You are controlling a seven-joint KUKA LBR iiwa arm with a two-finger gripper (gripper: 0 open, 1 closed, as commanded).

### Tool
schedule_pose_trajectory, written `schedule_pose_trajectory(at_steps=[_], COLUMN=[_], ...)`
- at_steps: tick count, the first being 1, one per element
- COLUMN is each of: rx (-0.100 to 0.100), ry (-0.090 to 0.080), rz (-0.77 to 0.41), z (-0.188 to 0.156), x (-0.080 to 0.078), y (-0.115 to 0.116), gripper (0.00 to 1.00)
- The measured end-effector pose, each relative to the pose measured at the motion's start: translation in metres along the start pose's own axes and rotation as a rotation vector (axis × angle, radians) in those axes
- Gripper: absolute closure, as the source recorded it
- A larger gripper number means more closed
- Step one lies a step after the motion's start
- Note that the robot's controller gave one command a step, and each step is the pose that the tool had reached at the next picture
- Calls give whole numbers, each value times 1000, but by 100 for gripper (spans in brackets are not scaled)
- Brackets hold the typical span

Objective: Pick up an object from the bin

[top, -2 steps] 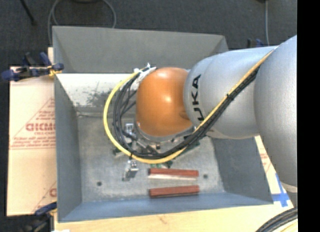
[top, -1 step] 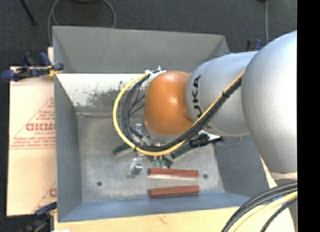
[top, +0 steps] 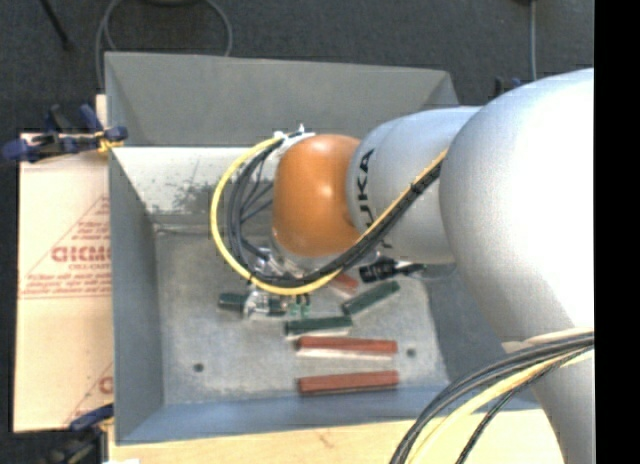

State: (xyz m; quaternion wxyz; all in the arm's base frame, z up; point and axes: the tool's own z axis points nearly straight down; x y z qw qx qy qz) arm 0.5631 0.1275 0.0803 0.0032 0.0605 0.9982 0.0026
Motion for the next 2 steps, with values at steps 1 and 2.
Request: schedule_pose_trajectory(at_steps=[1, 2], rx=[0, 2], ry=[0, -3], rz=[1, -11], z=[0, -165], x=[0, -6], y=[0, -1], gripper=[100, 100])
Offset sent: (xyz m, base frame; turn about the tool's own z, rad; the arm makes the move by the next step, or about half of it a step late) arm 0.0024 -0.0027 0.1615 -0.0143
